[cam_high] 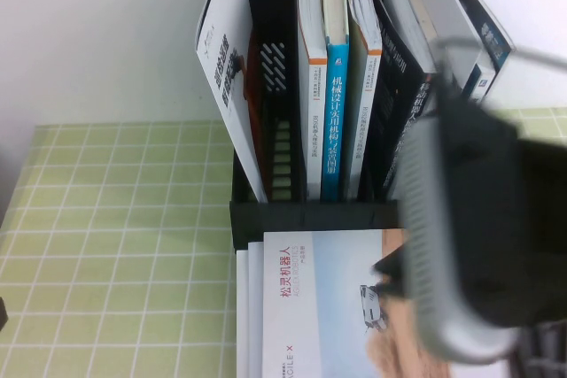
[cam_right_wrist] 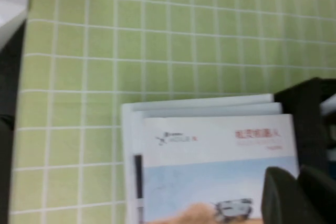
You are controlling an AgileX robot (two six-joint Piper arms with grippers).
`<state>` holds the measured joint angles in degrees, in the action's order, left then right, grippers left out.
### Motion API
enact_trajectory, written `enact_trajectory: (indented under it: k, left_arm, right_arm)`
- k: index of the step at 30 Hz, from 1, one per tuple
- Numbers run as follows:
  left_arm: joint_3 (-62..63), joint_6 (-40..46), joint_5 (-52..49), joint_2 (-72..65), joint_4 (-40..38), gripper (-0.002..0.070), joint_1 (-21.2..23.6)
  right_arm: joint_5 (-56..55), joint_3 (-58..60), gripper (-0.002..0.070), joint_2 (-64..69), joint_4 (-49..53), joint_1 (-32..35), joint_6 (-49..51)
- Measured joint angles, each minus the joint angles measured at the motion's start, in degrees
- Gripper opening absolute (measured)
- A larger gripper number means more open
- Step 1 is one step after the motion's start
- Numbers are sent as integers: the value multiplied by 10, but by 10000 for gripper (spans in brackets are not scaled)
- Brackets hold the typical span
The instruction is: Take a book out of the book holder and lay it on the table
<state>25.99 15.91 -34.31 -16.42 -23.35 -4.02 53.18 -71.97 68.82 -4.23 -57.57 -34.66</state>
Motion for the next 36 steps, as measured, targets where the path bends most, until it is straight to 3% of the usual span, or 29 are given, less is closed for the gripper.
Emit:
enact_trajectory:
  k: [3,8,19,27,36]
  left_arm:
    - [-32,-5,40,0,13,-1,0]
    - [-89,-5,47,0,13,-1,0]
    - [-127,-6,76,0,13,-1,0]
    - [-127,-6,65,0,12,-1,0]
    - [-127,-6,56,0,12,-1,0]
  right_arm:
    - [0,0,24,-50,68,0,38]
    - [26,34,1,-138,152,0,124]
    - [-6,334,-1,-375,192,0,309]
    - [-42,489,-1,-568,378,0,543]
    - [-25,497,-2,-627,414,0,570]
